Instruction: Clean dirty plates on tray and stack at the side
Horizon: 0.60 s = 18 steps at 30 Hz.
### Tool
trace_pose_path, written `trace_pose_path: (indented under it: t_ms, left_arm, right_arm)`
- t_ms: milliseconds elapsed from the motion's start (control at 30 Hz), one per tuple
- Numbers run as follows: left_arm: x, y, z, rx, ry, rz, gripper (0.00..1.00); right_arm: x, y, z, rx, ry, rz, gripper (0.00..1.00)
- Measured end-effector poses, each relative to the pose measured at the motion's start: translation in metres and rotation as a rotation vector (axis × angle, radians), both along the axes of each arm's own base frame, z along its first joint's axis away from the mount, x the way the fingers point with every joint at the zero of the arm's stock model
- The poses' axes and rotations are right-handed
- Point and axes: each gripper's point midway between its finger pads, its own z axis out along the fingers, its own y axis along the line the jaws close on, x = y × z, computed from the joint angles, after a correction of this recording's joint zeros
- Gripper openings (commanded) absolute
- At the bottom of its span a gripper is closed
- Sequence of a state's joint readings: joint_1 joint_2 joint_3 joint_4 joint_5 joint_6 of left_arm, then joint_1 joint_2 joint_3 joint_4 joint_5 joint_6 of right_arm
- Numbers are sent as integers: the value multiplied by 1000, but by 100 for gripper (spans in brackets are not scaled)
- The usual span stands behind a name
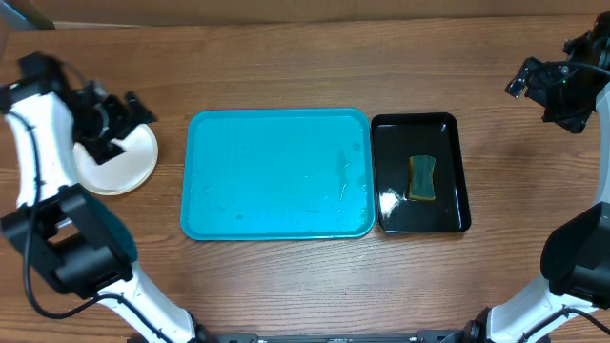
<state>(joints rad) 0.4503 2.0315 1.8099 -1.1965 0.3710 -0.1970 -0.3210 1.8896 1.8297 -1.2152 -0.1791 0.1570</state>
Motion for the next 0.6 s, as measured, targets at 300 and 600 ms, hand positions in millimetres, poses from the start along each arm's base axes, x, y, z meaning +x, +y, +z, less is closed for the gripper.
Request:
trace_pose_path:
  t_ms: [300,600]
  left_arm:
    - [13,-50,0,5,-5,-136,100]
    - [14,-56,0,5,-5,-149,100]
  right_arm:
    - [0,0,0,0,0,1,100]
    - [0,0,0,0,0,0,100]
